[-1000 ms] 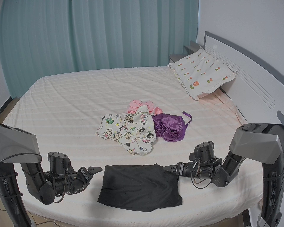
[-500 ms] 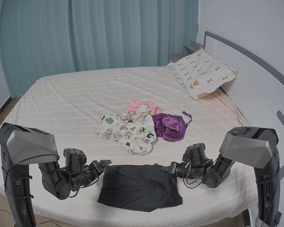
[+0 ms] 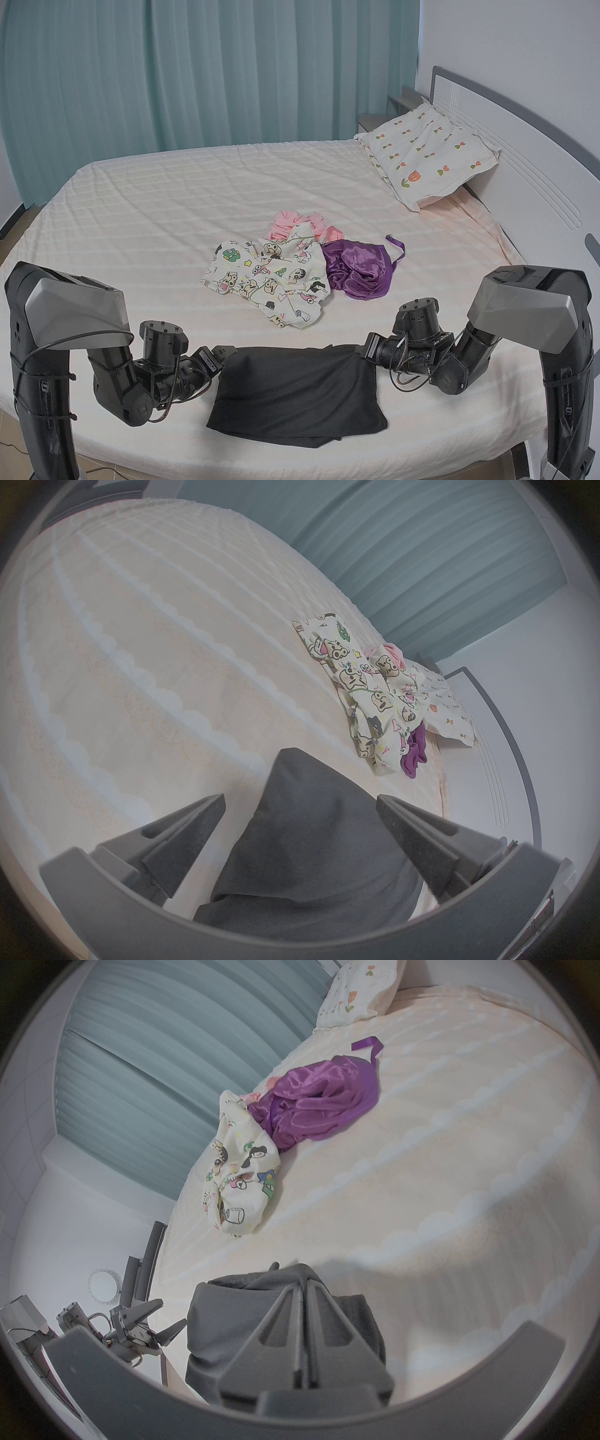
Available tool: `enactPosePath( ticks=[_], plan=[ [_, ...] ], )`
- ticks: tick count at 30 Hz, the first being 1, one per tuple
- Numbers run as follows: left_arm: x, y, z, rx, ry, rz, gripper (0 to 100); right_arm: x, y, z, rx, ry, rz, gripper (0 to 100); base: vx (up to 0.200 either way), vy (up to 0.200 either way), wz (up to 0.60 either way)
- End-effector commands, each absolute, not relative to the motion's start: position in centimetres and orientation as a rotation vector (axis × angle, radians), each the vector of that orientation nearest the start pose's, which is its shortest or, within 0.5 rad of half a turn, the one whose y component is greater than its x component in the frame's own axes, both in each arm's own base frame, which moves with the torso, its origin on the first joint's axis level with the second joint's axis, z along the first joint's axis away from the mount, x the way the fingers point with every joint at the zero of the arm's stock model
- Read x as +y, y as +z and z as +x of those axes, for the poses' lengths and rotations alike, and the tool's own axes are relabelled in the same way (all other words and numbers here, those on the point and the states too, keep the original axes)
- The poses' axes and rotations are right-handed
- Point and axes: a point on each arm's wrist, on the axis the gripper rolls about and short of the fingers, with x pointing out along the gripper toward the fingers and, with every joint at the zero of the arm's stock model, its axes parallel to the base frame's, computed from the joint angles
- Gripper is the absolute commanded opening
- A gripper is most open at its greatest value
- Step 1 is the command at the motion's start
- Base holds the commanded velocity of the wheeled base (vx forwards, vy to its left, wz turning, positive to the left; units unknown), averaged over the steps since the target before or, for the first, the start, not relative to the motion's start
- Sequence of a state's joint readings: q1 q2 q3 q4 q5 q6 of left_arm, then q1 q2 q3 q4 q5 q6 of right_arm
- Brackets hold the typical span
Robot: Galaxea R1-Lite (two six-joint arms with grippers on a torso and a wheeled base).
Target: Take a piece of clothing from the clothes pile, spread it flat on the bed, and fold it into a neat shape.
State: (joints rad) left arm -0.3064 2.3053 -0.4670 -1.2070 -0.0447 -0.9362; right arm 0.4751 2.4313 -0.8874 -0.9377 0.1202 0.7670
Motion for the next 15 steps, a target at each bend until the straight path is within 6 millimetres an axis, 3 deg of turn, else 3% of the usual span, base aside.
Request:
enactPosePath(
  ticks=[1, 5, 15],
  plan=[
    [-9.5, -2.6, 29.5, 0.736, -0.019, -0.813, 100, 18.3, -3.9, 34.7, 0.785, 0.318, 0.609, 100, 0.000, 0.000, 0.00],
    [-9.5, -2.6, 29.5, 0.734, -0.018, -0.813, 100, 17.9, -3.7, 34.1, 0.777, 0.321, 0.609, 100, 0.000, 0.000, 0.00],
    [-9.4, -2.6, 29.3, 0.740, -0.015, -0.813, 100, 16.8, -3.0, 32.2, 0.792, 0.331, 0.553, 100, -0.200, 0.000, 0.00]
  ],
)
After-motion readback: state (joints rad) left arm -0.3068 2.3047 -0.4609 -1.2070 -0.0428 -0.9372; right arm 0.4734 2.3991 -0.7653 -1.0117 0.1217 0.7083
